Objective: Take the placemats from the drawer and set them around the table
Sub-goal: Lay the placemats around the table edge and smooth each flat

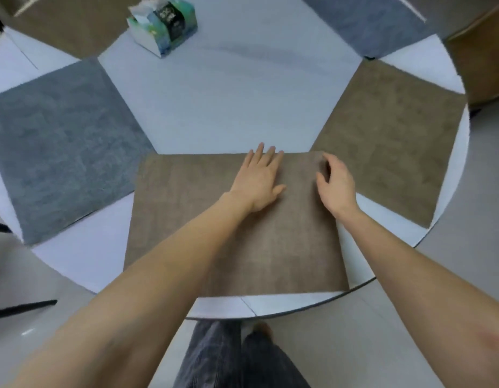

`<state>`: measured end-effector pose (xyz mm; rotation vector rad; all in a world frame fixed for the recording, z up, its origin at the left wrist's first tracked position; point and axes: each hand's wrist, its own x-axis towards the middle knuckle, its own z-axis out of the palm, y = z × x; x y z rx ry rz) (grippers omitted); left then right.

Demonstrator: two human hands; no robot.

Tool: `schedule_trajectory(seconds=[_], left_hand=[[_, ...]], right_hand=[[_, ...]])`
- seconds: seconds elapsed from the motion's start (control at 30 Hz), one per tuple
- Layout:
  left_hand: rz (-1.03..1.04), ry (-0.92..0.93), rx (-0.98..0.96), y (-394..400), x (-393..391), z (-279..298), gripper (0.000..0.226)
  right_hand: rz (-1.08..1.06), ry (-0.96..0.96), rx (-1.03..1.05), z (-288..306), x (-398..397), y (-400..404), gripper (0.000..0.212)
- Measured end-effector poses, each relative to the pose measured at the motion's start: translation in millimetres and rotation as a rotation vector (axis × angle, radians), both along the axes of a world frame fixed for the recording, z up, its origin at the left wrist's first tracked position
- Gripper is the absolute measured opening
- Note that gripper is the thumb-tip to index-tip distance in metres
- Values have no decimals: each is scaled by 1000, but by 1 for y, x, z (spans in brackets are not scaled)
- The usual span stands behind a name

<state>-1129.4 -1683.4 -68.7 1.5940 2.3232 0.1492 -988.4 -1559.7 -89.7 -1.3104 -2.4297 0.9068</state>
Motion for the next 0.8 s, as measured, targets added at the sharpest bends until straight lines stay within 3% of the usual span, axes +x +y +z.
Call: schedule_trajectory(seconds=[0.17,0.27,0.53,0.63,0.8], left_hand=[[-189,-159,-134,52,-12,-24,118],[-252,-152,-211,54,-13,-45,135],[-255,-208,-218,58,-15,-48,142],[-252,-198,-235,59,-15,-46,142],[-245,-208,-247,60,-14,-44,143]], right_hand=[[-39,-21,-45,-10,-20,30,53],[-67,-1,-97,-14,-31,31,55],[-256,279,-346,-6,-28,32,37],[-382,373,-458,-3,-32,35,41],[-276,273,-384,3,-39,49,35]])
